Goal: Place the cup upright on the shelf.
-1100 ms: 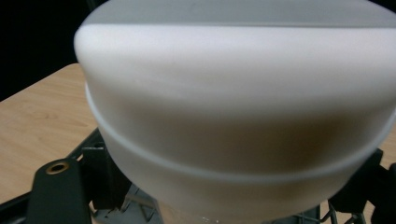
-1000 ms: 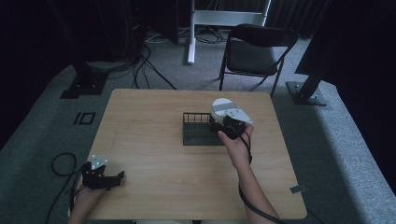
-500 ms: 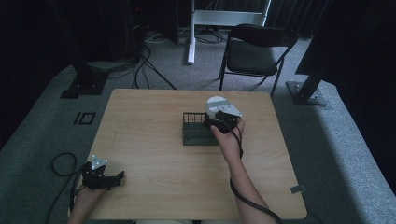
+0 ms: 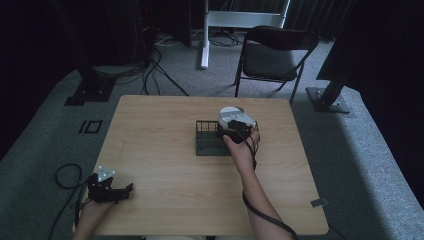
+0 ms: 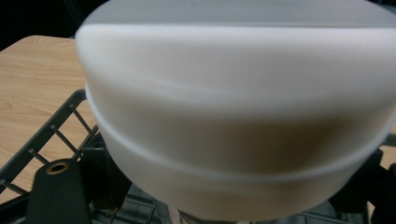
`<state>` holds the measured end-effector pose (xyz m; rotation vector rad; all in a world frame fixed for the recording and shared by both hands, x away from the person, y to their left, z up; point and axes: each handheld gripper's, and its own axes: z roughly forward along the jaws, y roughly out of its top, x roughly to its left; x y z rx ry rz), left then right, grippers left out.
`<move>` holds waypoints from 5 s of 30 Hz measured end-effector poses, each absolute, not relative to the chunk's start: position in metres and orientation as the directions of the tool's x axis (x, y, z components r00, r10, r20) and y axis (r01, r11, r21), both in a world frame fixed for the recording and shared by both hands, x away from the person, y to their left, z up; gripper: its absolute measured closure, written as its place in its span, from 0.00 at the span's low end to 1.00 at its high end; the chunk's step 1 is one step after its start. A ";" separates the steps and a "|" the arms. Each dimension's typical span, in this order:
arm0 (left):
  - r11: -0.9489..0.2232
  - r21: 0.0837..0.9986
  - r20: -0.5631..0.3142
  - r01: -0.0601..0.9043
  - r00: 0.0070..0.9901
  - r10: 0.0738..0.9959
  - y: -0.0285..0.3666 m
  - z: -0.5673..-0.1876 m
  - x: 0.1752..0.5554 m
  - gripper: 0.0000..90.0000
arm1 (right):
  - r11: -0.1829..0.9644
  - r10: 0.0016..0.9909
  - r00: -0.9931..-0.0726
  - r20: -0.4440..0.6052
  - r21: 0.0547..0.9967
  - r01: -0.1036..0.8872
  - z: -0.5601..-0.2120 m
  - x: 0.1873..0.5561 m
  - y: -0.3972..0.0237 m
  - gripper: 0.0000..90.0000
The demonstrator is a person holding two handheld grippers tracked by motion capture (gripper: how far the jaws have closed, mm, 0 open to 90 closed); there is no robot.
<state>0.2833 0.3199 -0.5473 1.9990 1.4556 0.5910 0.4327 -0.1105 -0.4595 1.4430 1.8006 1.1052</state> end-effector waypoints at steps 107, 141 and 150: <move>-0.226 0.687 0.010 0.691 0.302 0.953 0.320 -0.547 0.283 0.01 | 0.119 0.918 -0.392 0.065 0.897 0.426 -0.472 0.378 -0.144 0.13; -0.226 0.687 0.010 0.691 0.302 0.953 0.320 -0.547 0.283 0.01 | 0.180 0.918 -0.397 0.009 0.883 0.434 -0.501 0.333 -0.202 0.14; -0.226 0.687 0.010 0.691 0.302 0.953 0.320 -0.547 0.283 0.01 | 0.185 0.929 -0.369 0.002 0.863 0.470 -0.516 0.328 -0.217 0.13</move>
